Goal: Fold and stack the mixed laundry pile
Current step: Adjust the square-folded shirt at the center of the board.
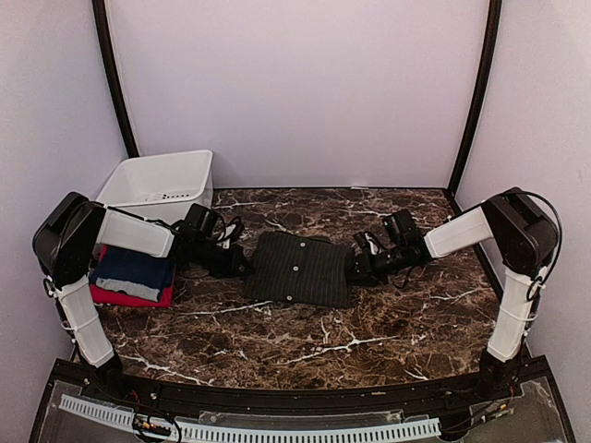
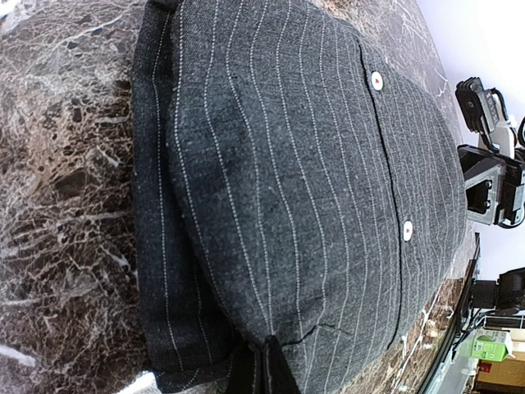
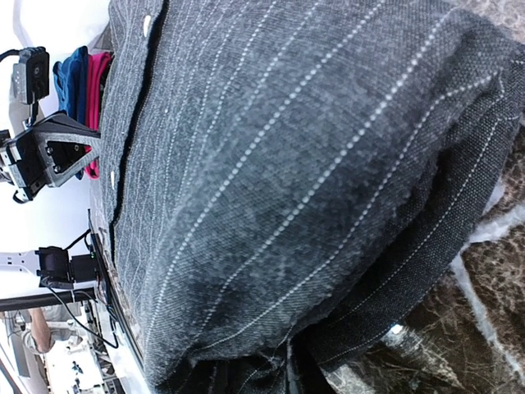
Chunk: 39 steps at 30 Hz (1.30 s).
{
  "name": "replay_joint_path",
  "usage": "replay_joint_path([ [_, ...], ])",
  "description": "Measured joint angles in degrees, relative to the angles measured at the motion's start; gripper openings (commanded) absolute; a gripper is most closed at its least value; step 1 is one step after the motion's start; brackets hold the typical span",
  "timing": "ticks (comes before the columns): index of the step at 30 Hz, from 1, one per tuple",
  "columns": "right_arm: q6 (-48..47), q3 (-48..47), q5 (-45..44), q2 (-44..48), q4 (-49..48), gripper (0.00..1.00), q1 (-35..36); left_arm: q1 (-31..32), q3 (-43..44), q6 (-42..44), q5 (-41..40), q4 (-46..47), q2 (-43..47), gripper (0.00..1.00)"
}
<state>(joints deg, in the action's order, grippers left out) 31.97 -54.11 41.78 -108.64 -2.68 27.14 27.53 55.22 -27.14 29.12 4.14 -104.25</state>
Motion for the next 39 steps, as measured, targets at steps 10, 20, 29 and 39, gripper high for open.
replay_joint_path([
  [10, 0.1, -0.9, -0.4, -1.7, 0.1, 0.27, 0.0, 0.0, 0.0, 0.0, 0.1, 0.0, -0.1, 0.0],
  [20, 1.9, -2.7, 0.9, -3.2, -1.6, 0.28, 1.3, 0.0, 0.0, 0.0, 0.6, 0.5, -1.0, 0.0],
  [29, 2.8, -5.2, 1.4, -5.3, -2.1, 0.0, 1.8, 0.0, 0.0, 0.0, 1.2, 0.7, -1.2, 0.0],
  [39, -1.2, -5.1, -3.1, -2.3, 3.8, 0.0, 1.7, 0.0, -0.8, -0.7, 0.2, 1.5, -0.5, 0.0],
])
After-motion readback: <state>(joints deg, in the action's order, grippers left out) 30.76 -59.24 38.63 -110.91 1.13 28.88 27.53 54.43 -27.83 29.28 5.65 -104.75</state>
